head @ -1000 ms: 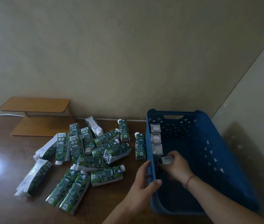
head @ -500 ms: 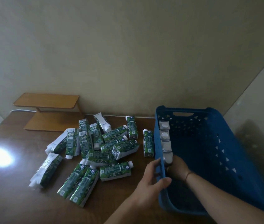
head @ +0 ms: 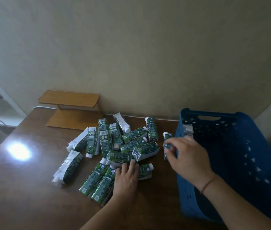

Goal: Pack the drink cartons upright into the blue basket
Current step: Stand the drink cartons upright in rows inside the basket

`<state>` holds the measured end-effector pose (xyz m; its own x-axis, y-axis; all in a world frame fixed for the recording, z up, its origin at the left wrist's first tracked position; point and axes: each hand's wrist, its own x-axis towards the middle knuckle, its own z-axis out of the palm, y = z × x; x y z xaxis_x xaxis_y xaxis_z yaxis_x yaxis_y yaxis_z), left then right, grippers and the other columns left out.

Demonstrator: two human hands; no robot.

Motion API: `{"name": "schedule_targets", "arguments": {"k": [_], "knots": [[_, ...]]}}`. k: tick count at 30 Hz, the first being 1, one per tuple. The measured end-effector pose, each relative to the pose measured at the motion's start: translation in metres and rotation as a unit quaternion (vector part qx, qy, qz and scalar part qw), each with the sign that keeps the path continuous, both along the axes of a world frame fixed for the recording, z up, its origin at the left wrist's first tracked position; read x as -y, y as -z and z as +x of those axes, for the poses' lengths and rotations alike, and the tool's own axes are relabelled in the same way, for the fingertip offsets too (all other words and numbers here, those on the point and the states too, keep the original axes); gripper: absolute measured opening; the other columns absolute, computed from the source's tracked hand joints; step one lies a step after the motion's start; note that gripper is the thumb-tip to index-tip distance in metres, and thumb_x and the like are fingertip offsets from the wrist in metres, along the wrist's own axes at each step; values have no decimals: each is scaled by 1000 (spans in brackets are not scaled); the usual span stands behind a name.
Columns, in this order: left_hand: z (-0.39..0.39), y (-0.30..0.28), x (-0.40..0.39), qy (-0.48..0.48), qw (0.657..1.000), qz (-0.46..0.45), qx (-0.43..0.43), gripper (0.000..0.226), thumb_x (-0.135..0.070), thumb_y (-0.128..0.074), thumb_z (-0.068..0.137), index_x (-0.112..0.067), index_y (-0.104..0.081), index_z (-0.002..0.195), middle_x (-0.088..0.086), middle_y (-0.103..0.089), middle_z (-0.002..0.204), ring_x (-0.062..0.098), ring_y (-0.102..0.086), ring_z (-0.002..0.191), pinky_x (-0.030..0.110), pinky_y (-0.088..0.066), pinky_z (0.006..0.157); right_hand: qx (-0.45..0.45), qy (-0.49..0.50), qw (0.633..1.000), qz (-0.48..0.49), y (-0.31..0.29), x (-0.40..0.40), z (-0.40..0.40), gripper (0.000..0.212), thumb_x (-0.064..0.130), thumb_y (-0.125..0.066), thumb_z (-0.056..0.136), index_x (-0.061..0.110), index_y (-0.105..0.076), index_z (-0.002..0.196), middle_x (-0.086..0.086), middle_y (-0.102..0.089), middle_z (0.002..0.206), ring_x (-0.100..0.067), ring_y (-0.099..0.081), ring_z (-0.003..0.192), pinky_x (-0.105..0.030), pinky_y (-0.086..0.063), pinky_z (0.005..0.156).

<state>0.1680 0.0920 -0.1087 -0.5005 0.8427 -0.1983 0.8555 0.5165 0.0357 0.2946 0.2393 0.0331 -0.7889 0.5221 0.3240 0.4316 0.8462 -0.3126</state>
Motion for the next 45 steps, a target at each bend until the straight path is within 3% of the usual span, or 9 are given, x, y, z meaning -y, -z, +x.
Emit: {"name": "schedule_targets", "arguments": {"k": [6,10,13,16,23,30,36,41,45], "knots": [[-5,11,9,68,997,22,28,63,-29,-53,88,-25,-27,145,8,-36,152,40,-34,139,51,-38,106,123,-47,991,-37,23,8,-8,27,36,-57,90,32,-62,116,14,-63,100,-8,-52,100,-25,-42,85],[2,16,27,-5,972,184,149,53,-30,-59,83,-31,-46,135,-10,-54,135,24,-43,130,38,-47,97,187,-77,978,-56,15,3,-7,51,11,-52,89,37,-47,132,16,-54,126,-6,-46,115,-25,-45,90],[-4,-15,28,-113,846,283,438,49,-24,-76,83,-37,-55,125,-14,-58,123,7,-57,114,22,-48,94,264,-138,953,-57,10,2,-5,85,-4,-47,79,45,-22,145,19,-31,150,-10,-40,129,-32,-44,97],[-10,-42,20,-101,693,287,653,51,-22,-78,81,-22,-60,129,5,-70,121,20,-67,110,34,-55,91,251,-191,941,-123,5,-2,-6,87,16,-64,81,55,-16,141,25,-27,148,-8,-50,116,-24,-47,85],[-7,-74,-18,-71,541,324,773,81,-42,-83,71,-6,-54,138,18,-63,132,41,-62,116,53,-52,96,37,-192,933,-302,-28,-19,24,71,33,-91,58,30,-55,119,17,-61,112,-2,-58,107,-19,-51,85],[32,-96,-76,-61,732,312,603,45,-46,-56,95,-40,-45,139,-14,-55,134,-6,-58,114,16,-50,89,-319,48,894,-310,-23,-70,67,59,24,-89,61,15,-59,112,3,-69,100,-6,-66,92,-17,-54,75],[63,-84,-118,-73,756,307,574,74,-64,-52,82,-50,-22,148,-17,-34,156,7,-33,144,45,-35,118,-226,255,902,-264,36,-133,55,66,20,-87,67,14,-54,124,0,-65,106,-14,-61,90,-24,-48,77],[72,-69,-127,-86,760,313,564,68,-48,-39,91,-47,-11,153,-21,-26,160,2,-22,148,41,-26,123,-156,292,885,-327,94,-161,24,60,11,-87,65,7,-56,116,-14,-66,111,-23,-61,93,-26,-45,77],[67,-65,-126,-83,762,304,567,61,-45,-41,92,-52,-18,149,-24,-40,150,0,-37,140,41,-37,117,-115,290,885,-345,129,-169,13,49,9,-79,73,3,-55,116,-20,-62,118,-28,-59,101,-27,-42,79]]}}
